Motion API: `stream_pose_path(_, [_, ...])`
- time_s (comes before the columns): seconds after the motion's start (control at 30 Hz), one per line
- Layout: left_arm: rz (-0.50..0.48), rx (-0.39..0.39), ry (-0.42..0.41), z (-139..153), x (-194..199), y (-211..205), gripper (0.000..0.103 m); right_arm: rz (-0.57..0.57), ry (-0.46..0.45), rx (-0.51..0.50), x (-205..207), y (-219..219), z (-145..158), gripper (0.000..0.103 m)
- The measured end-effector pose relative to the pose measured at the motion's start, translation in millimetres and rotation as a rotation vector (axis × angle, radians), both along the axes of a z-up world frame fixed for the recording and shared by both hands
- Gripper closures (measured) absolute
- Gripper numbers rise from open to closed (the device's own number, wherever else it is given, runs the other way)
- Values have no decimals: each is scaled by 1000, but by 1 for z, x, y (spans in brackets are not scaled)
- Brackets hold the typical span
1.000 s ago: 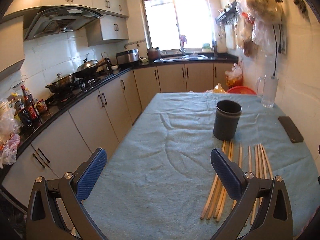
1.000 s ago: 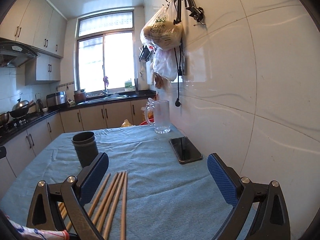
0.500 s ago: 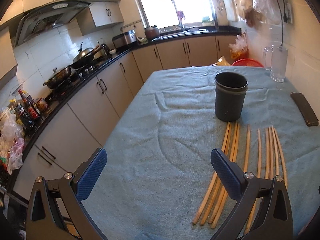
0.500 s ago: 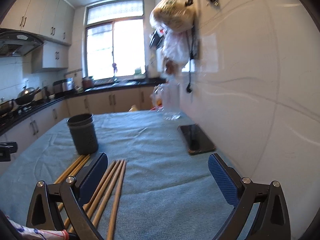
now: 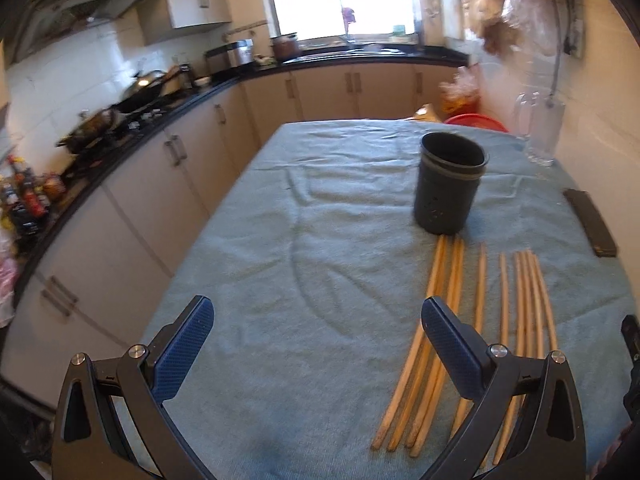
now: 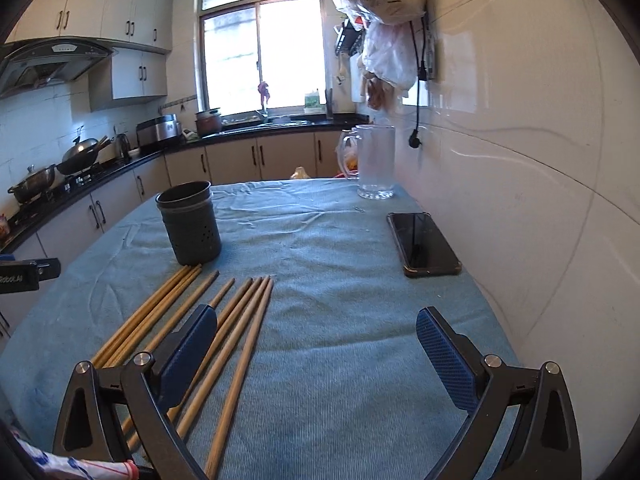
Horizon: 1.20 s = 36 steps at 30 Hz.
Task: Organize utensils
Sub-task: 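Move both tools toward the row of wooden chopsticks on the cloth, then grasp a wooden chopstick with the left tool while the right tool grasps another chopstick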
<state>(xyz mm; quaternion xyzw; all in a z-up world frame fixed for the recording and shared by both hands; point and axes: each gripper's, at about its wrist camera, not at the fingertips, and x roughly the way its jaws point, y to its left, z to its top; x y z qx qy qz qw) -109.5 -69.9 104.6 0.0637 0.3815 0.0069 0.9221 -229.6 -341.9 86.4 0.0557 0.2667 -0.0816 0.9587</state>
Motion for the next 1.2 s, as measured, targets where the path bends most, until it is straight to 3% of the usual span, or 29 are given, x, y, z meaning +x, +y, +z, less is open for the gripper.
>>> stream_pose_path(0.1, [-103,-77,39,-4,16,5,0,-16,26,27,-5,-1,2,3])
stream_pose_path(0.17, [-178,-114,79,-9,29,3,8,-37,49,45,-8,-3,3,5])
stream_pose_path(0.2, [-232,-124,109,-13,36,-1,19,-41,66,56,-8,-4,3,9])
stream_pose_path(0.23, [-272,-122,130,-17,41,-5,28,-39,85,72,-8,-4,3,13])
stream_pose_path(0.33, [-373,-102,177,-32,57,-18,41,-13,142,124,-4,-4,1,22])
stream_pose_path(0.47, [-440,-159,244,-56,78,-30,47,21,182,150,6,4,-4,22])
stream_pose_path(0.67, [-462,-204,336,-87,96,-39,78,21,231,149,23,14,-16,22])
stream_pose_path(0.77, [-477,-216,341,-92,98,-42,80,26,244,142,31,16,-20,22])
stream_pose_path(0.9, [-486,-168,327,-90,99,-51,80,25,254,137,37,15,-24,22])
stream_pose_path(0.97, [-487,-136,321,-91,100,-58,86,27,260,133,40,15,-26,22])
stream_pose_path(1.0, [-483,-122,323,-92,101,-61,97,29,265,132,42,15,-28,22])
stream_pose_path(1.2, [-405,-110,351,-90,100,-57,96,78,286,137,60,16,-32,24])
